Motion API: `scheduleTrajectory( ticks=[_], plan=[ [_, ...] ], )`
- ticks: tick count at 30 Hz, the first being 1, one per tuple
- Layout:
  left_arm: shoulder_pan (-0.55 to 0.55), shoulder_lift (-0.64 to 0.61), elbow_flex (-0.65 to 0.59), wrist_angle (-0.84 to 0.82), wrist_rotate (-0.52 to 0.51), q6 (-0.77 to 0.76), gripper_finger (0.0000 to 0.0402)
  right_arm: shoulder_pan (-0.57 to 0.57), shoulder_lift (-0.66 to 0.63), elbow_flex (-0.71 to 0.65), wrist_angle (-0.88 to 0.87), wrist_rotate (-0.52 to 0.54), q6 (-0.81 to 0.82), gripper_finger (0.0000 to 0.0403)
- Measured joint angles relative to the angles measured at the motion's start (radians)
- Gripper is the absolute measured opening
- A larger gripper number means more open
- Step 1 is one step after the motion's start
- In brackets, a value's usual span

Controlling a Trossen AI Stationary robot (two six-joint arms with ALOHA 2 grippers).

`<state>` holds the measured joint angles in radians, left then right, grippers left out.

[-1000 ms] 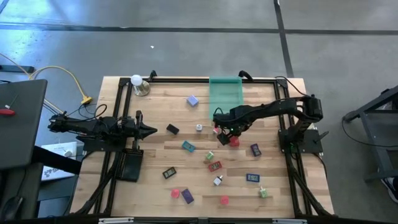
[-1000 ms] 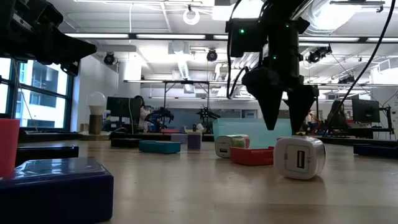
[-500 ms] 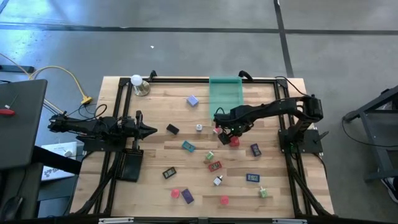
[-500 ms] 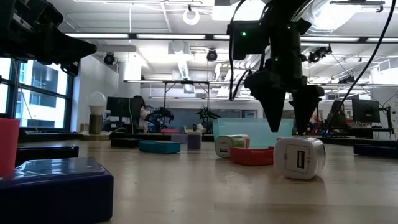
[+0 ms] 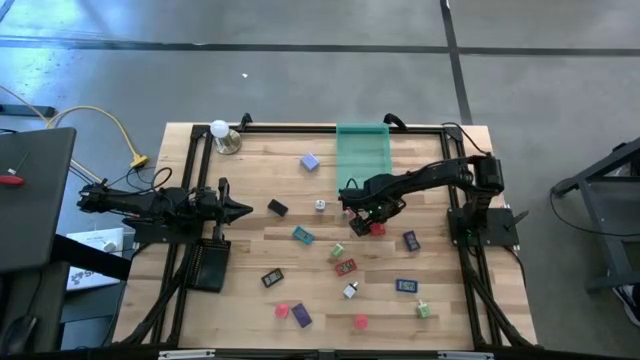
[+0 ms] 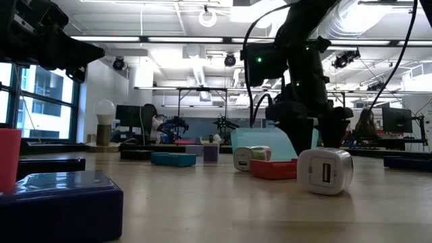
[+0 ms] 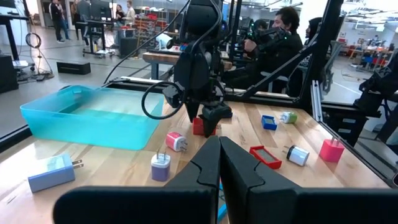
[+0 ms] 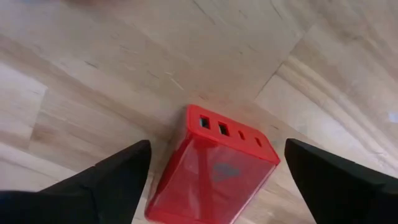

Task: Pick & Place Office items
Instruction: Put the red charger adapter into the green bin

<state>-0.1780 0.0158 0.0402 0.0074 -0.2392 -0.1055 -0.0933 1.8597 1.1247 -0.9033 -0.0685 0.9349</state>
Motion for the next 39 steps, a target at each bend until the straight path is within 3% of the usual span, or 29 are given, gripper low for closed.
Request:
scheduleTrajectory(
  ticks=[9,14,30,39],
  plan=[
    [0.000,0.000,0.000,0.000,0.000,0.000,0.0001,0.000,0.010,0.002,0.007,-0.002,0.004,0.0262],
    [0.000,0.000,0.000,0.000,0.000,0.000,0.0001,0.000,0.010,0.002,-0.005,-0.013,-0.083,0.0201],
    [0.000,0.000,0.001,-0.003,0.003,-0.052,0.0001,0.008,0.003,0.000,-0.015,0.010,-0.153,0.0200],
    [0.000,0.000,0.002,-0.006,0.005,-0.052,0.0001,0.028,-0.070,0.014,-0.126,0.043,-0.128,0.0200]
  ],
)
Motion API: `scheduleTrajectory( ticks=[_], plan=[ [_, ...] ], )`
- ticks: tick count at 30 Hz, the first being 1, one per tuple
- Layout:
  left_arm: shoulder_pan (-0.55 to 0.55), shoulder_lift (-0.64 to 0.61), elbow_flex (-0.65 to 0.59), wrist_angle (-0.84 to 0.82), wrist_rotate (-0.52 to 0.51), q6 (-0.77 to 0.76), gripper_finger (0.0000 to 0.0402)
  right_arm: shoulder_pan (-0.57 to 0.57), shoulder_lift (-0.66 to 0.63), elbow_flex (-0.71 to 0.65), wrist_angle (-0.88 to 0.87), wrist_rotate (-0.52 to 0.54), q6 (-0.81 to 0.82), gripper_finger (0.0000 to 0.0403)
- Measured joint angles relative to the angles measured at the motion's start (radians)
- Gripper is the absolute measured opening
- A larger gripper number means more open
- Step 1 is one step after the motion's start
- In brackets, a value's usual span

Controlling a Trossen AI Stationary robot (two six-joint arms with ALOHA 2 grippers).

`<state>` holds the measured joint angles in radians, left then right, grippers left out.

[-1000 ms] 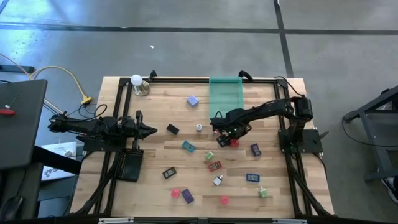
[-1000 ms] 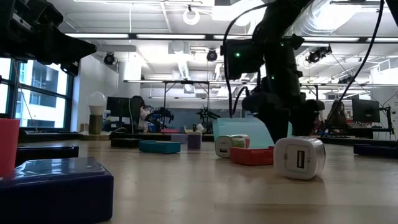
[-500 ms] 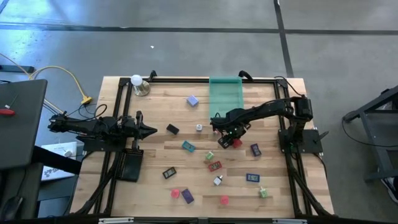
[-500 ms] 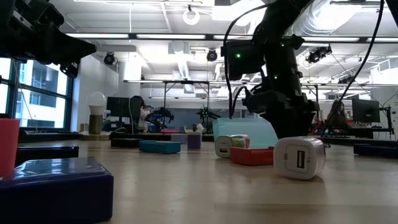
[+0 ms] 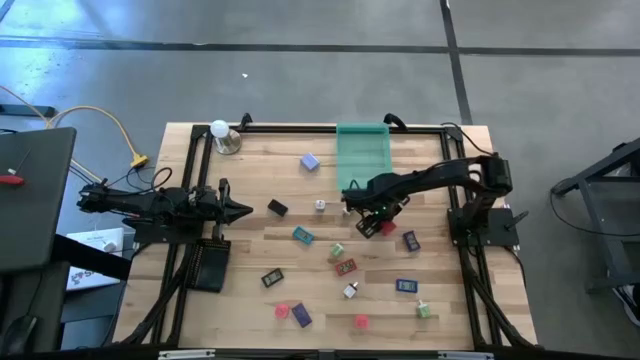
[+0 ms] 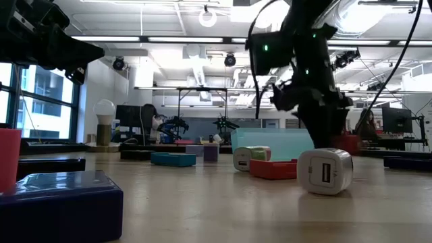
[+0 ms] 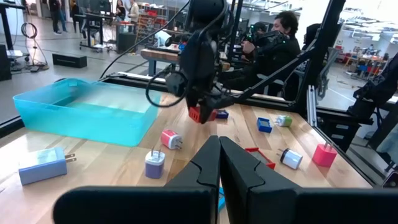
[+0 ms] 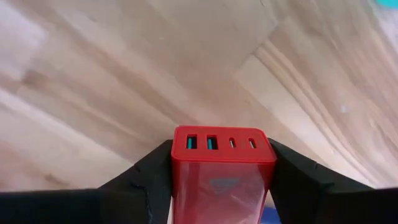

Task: Pick & Place Office items
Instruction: Put the red charger adapter into the green bin

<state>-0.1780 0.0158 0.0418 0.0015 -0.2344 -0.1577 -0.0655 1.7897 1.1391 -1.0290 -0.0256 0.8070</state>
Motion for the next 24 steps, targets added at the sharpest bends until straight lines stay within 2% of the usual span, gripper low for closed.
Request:
scheduleTrajectory(
  ticks=[11,17,24],
  plan=[
    [-0.002,0.000,0.000,-0.001,0.000,-0.024,0.0001,0.016,-0.134,0.138,-0.126,0.039,0.017,0.0200],
    [-0.002,0.000,0.000,-0.001,0.000,-0.084,0.0001,0.015,-0.133,0.295,-0.269,0.170,-0.038,0.0200],
    [-0.002,0.000,0.000,-0.002,0.000,-0.085,0.0001,-0.017,-0.133,0.470,-0.306,0.198,-0.122,0.0200]
  ],
)
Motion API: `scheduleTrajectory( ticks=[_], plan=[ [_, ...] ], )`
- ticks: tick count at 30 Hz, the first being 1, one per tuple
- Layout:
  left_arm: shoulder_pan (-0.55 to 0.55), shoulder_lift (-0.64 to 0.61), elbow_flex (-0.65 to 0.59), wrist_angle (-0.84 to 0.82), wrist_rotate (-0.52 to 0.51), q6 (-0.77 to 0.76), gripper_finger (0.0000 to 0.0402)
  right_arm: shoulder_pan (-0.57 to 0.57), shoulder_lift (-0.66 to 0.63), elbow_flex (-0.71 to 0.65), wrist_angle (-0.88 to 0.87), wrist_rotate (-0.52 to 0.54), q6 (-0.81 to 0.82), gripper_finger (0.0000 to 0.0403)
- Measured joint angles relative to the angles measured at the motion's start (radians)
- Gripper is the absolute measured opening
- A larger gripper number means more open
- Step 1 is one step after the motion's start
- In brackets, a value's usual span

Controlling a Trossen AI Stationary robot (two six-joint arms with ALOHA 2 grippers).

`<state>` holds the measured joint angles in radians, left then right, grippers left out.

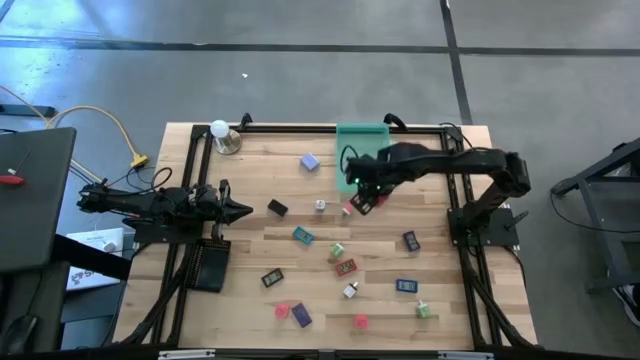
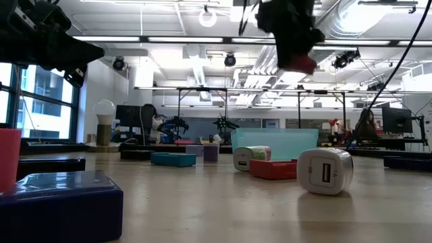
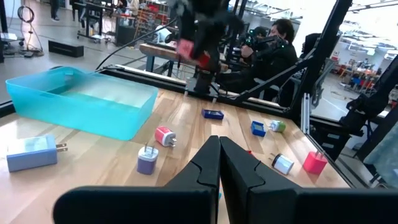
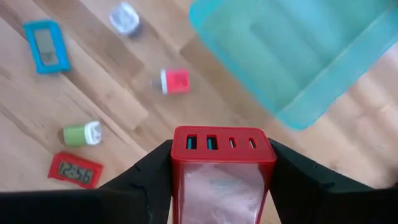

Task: Pick & Place Office items
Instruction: Put the red charger adapter into the green bin

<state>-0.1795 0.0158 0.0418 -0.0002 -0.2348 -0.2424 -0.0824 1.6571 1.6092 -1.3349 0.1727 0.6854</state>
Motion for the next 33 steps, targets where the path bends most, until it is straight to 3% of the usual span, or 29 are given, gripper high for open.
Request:
scheduleTrajectory(
  ticks=[8,17,27,33],
  plan=[
    [0.000,0.000,0.001,-0.005,0.000,-0.002,0.0001,-0.107,-0.001,0.181,-0.006,0.008,-0.116,0.0200],
    [0.000,0.000,0.001,-0.006,0.000,-0.002,0.0001,-0.341,0.007,0.235,0.016,-0.051,-0.226,0.0200],
    [0.000,0.000,0.001,-0.012,0.000,-0.001,0.0001,-0.532,0.180,0.234,0.153,-0.192,-0.246,0.0200],
    [0.000,0.000,0.002,-0.018,0.000,-0.001,0.0001,-0.576,0.284,0.233,0.165,-0.202,-0.217,0.0200]
  ],
)
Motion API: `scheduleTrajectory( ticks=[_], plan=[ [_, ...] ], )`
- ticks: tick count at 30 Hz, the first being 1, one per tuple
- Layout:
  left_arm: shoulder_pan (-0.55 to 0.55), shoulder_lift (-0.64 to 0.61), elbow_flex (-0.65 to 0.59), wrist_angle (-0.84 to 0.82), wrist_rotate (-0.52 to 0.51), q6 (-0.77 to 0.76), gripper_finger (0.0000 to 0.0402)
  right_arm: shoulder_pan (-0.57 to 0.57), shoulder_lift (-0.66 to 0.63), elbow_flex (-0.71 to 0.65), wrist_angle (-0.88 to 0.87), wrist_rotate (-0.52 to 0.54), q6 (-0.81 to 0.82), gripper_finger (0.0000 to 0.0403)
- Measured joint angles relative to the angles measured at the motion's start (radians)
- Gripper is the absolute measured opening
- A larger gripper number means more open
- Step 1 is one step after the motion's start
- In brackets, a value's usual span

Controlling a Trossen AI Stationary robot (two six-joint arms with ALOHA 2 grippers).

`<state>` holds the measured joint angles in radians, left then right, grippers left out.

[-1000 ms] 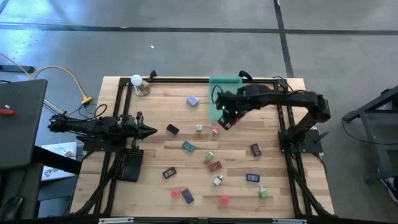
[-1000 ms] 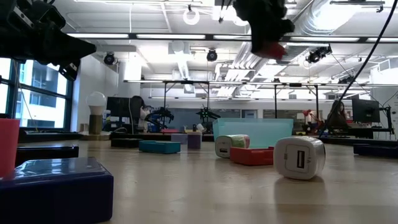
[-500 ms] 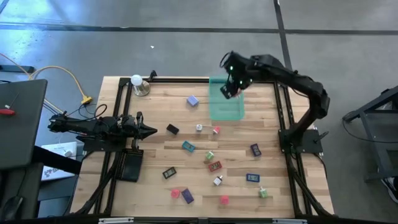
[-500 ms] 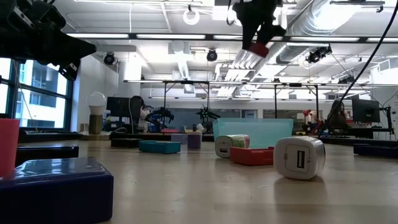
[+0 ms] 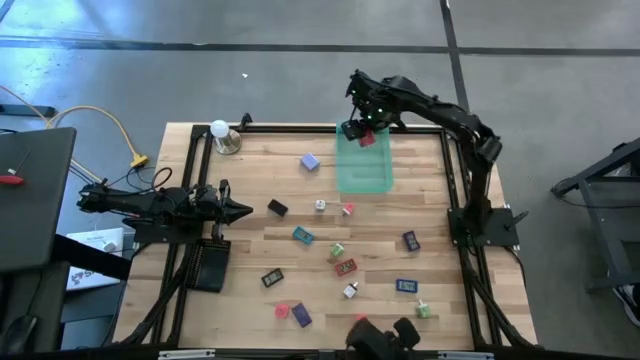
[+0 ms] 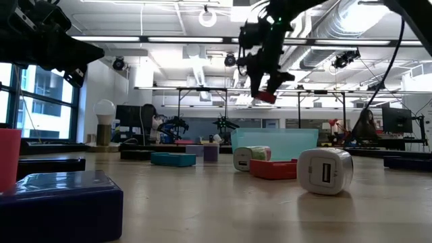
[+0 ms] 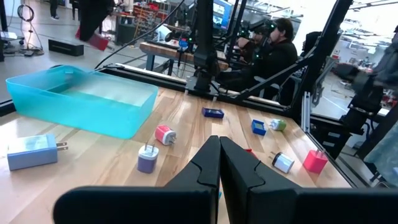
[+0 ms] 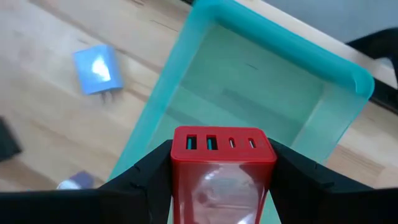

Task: Pick & Place Office items
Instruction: Put the red charger adapter into the green bin

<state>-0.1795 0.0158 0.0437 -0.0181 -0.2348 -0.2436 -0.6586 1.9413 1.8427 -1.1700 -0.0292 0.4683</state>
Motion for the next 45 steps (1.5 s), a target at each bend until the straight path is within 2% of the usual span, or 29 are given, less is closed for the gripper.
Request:
scheduleTrajectory(
  ticks=[22,29,35,40,45],
  plan=[
    [0.000,0.000,-0.001,-0.004,0.000,0.000,0.0001,-0.045,0.233,-0.011,0.025,0.014,0.055,0.0200],
    [0.000,0.000,-0.001,-0.004,0.000,0.000,0.0001,-0.049,0.243,-0.011,0.042,0.062,0.076,0.0200],
    [0.000,0.000,-0.002,-0.004,0.003,0.000,0.0001,-0.051,0.243,-0.011,0.069,0.061,0.085,0.0201],
    [0.000,0.000,-0.002,-0.009,0.055,0.000,0.0001,-0.050,0.243,-0.011,0.070,0.061,0.090,0.0201],
    [0.000,0.000,-0.002,-0.008,0.059,0.000,0.0001,-0.050,0.245,-0.066,0.113,0.054,0.107,0.0201]
  ],
)
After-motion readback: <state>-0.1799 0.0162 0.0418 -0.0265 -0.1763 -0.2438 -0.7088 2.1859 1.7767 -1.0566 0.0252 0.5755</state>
